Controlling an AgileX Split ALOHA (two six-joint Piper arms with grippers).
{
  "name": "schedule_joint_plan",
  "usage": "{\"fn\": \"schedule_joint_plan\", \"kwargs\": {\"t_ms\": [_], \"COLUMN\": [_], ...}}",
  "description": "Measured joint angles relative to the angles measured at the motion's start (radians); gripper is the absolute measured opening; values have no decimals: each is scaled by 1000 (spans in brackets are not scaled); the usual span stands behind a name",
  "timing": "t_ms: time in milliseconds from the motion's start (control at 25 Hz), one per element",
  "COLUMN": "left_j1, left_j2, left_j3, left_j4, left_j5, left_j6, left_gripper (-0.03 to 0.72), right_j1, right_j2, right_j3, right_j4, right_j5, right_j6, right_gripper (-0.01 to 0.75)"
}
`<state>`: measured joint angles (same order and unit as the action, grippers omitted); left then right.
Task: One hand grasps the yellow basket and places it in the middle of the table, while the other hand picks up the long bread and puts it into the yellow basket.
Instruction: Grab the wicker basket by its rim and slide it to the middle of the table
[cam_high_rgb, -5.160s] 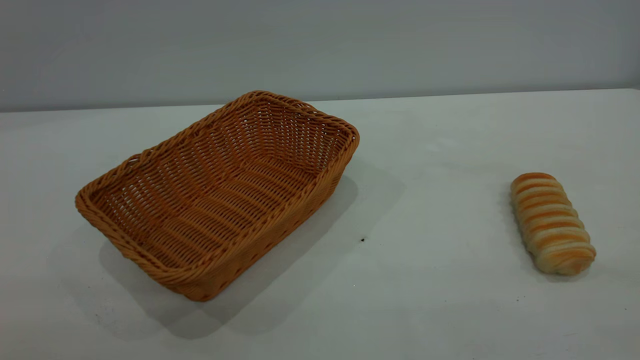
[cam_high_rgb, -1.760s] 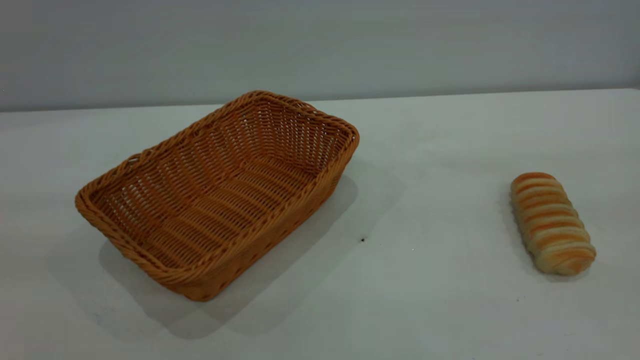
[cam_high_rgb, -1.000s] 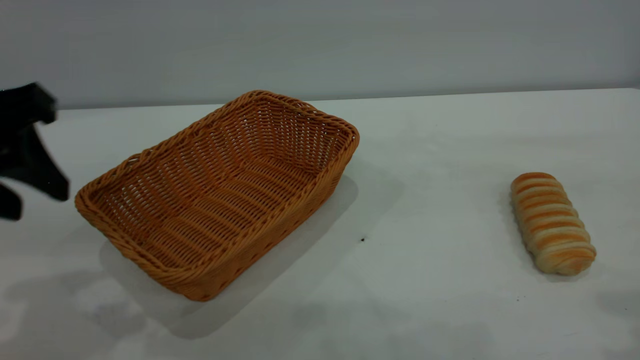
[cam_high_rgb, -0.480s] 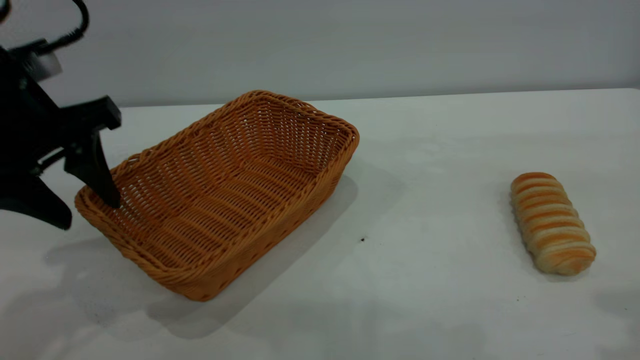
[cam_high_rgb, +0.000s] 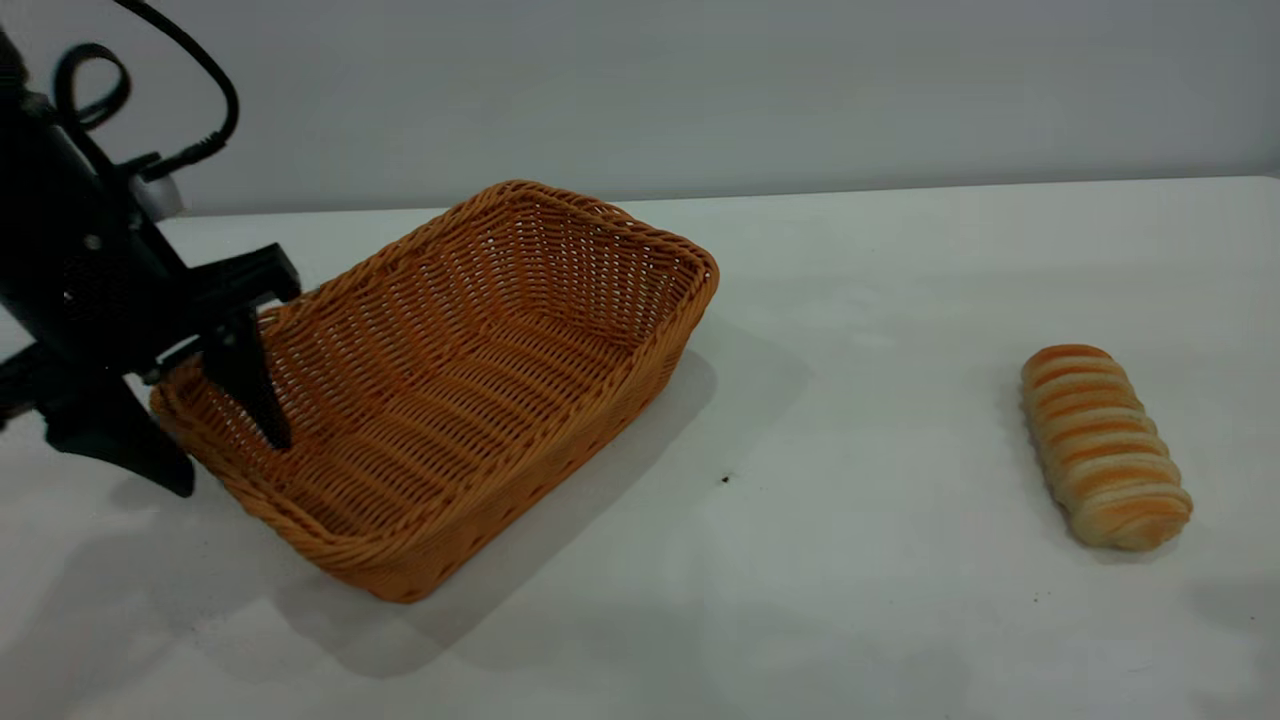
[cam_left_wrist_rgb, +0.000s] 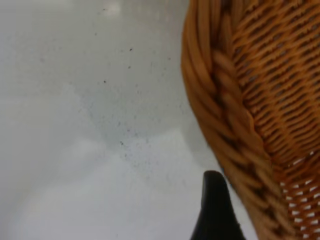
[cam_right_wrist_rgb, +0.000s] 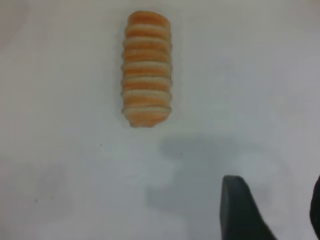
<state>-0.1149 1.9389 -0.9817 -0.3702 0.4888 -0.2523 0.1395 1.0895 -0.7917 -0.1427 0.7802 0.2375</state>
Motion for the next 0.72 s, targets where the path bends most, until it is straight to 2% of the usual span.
{"fn": "schedule_joint_plan", "kwargs": {"t_ms": [360, 440, 560, 720], "left_j1": [0, 0, 0, 1], "left_j2": [114, 126, 127, 128], "left_j3": [-46, -46, -47, -54], "left_j4": [-50, -58, -63, -84], "left_j5": [-10, -24, -67, -118], "left_j6": [0, 0, 0, -16], "left_gripper": [561, 539, 430, 170], "right_j1": [0, 0, 0, 0], "right_j2": [0, 0, 0, 0], "right_j3": [0, 0, 0, 0], "right_j4": [0, 0, -1, -1], "right_j5": [0, 0, 0, 0], "right_j6": [0, 0, 0, 0], "right_gripper": [382, 382, 382, 382]}}
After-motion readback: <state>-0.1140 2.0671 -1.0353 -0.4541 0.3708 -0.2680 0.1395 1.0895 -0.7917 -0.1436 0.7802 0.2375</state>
